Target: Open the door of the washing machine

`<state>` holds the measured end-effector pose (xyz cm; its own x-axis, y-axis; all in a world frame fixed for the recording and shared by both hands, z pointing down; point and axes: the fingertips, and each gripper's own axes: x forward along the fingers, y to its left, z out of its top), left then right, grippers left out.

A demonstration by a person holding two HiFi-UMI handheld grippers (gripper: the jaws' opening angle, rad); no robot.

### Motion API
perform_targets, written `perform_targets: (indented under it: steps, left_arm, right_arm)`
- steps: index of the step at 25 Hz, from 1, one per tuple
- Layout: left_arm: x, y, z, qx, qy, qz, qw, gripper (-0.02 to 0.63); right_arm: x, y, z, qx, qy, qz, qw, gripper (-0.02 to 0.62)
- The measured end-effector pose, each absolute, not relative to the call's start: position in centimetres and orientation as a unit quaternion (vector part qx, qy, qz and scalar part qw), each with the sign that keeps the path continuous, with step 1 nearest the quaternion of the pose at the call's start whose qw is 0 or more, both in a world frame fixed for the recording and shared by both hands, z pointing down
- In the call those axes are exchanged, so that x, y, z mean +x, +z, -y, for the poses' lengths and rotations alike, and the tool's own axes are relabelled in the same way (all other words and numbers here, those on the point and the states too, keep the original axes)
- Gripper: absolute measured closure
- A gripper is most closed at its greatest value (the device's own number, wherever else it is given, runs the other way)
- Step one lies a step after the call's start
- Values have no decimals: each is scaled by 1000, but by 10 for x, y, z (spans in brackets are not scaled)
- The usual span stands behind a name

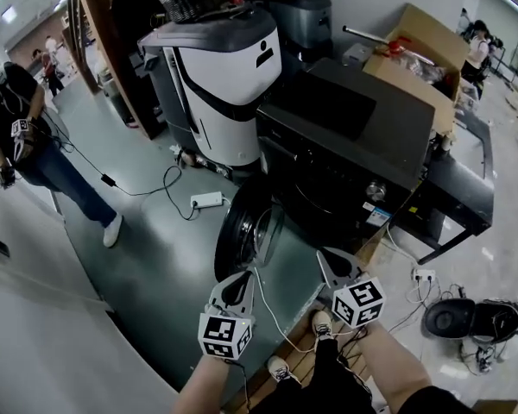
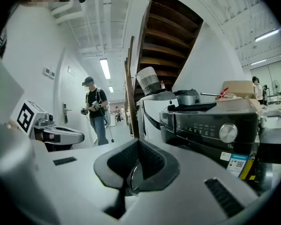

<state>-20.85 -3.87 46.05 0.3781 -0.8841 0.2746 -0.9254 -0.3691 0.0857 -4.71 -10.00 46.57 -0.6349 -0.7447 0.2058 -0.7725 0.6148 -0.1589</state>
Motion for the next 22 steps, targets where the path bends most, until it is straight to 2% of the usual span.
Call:
perform_targets:
  steps: [9, 22]
  left_arm:
    - [-171, 447, 1, 853, 84, 498, 130, 589]
    - [-82, 431, -20, 886, 89, 436, 130, 589]
  right_arm:
    - [-10, 427, 38, 468, 103, 876, 48, 578]
    - [48, 418, 5, 481, 103, 869, 49, 578]
